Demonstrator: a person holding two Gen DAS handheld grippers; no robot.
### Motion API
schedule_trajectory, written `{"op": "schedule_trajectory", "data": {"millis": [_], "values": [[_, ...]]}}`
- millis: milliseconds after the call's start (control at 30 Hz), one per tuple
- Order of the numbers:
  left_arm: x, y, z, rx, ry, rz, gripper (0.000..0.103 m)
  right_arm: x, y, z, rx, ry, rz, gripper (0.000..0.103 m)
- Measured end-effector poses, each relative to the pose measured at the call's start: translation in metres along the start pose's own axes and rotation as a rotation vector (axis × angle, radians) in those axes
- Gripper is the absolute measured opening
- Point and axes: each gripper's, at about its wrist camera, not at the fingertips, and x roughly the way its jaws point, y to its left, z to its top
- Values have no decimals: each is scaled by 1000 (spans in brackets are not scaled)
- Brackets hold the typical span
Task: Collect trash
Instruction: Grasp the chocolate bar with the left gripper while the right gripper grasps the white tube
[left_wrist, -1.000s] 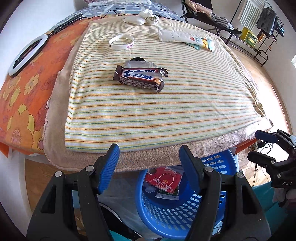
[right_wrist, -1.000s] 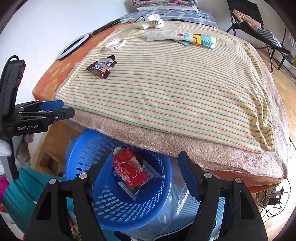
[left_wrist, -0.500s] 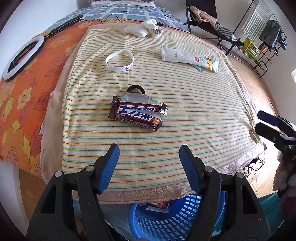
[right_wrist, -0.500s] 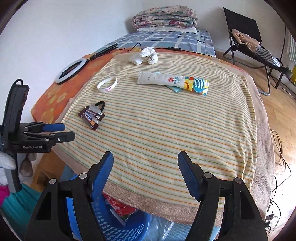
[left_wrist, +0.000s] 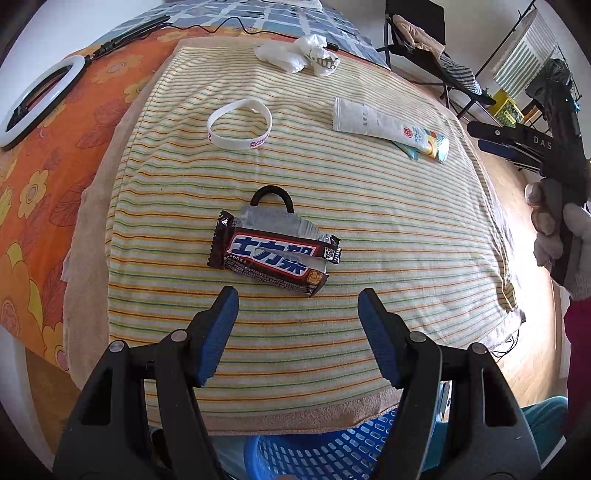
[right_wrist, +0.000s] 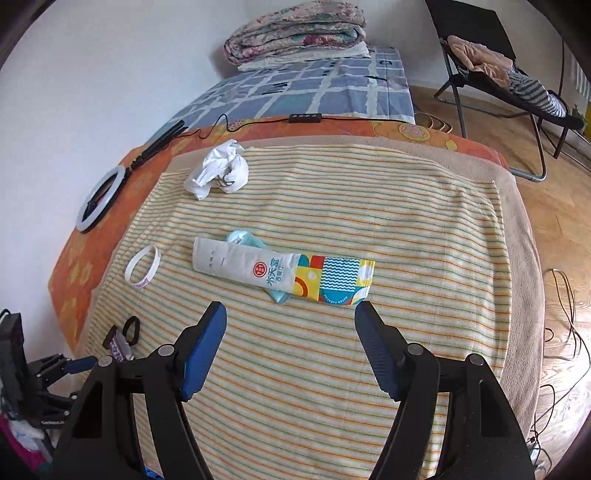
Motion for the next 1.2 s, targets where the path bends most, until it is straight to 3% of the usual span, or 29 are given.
{"op": "schedule_trajectory", "data": {"millis": [200,400,600,867,1033,1200], "values": [[7,-1,3,0,18,-8,69,43,-10,35,38,51,64,72],[11,4,4,-4,24,7,69,79,-6,49,-13,114,30,72],[13,14,11,-36,17,11,69,85,-4,33,-19,220,121,72],[17,24,10,-97,19,-1,69,75,22,-18,-112,320,193,72],[22,30,17,-153,27,1,69,76,41,-28,-191,308,160,72],[34,28,29,-164,27,36,69,83,48,-26,-171,288,122,72]]}}
